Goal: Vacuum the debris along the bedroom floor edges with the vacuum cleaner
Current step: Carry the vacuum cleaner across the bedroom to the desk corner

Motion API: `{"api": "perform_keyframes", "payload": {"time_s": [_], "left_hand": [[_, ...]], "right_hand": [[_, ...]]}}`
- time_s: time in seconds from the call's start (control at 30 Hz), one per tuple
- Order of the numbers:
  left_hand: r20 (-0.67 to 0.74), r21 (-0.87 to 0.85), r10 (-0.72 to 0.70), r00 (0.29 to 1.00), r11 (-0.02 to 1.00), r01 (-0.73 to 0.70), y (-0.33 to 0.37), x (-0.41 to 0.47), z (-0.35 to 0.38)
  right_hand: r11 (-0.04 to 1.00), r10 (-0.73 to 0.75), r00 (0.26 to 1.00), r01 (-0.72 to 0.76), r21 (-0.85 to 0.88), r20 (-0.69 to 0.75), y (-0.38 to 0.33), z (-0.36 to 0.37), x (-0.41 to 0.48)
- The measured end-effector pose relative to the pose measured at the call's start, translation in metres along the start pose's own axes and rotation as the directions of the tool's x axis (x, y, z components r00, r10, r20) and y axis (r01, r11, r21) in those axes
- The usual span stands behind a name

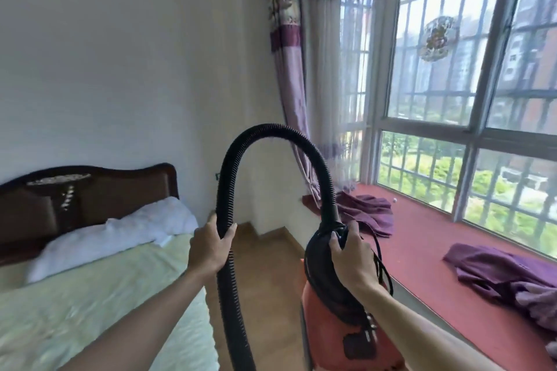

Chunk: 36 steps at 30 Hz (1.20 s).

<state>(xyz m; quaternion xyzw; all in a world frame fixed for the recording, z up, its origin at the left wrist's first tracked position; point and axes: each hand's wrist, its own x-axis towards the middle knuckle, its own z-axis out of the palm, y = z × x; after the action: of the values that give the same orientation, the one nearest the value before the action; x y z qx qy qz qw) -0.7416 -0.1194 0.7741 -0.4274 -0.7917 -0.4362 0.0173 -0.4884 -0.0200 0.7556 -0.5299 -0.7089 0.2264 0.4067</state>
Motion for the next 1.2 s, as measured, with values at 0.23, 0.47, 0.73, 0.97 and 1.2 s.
{"api": "perform_keyframes", "payload": {"time_s": [0.23, 0.47, 0.73, 0.97, 1.2], "left_hand": [[-0.256, 0.042, -0.104, 0.961, 0.992, 0.118, -0.019, 0.009, -0.098], [-0.440, 0.046, -0.270, 0.857, 0.946, 0.322, -0.062, -0.020, -0.176], [-0.649, 0.020, -0.406, 0.644, 0.836, 0.548, -0.101, -0.101, -0.255], [-0.753, -0.018, -0.408, 0.516, 0.797, 0.604, -0.125, -0.198, -0.337], [-0.822, -0.027, -0.410, 0.395, 0.721, 0.693, -0.138, -0.312, -0.429]], "right_hand": [[0.978, -0.208, 0.966, 0.206, 0.032, 0.156, -0.086, 0.045, 0.025], [0.911, -0.412, 0.846, 0.378, 0.165, 0.337, -0.144, 0.105, 0.012], [0.827, -0.560, 0.681, 0.427, 0.365, 0.472, -0.215, 0.164, -0.064], [0.754, -0.656, 0.501, 0.428, 0.497, 0.564, -0.283, 0.192, -0.168], [0.677, -0.735, 0.340, 0.414, 0.609, 0.587, -0.346, 0.191, -0.289]]}}
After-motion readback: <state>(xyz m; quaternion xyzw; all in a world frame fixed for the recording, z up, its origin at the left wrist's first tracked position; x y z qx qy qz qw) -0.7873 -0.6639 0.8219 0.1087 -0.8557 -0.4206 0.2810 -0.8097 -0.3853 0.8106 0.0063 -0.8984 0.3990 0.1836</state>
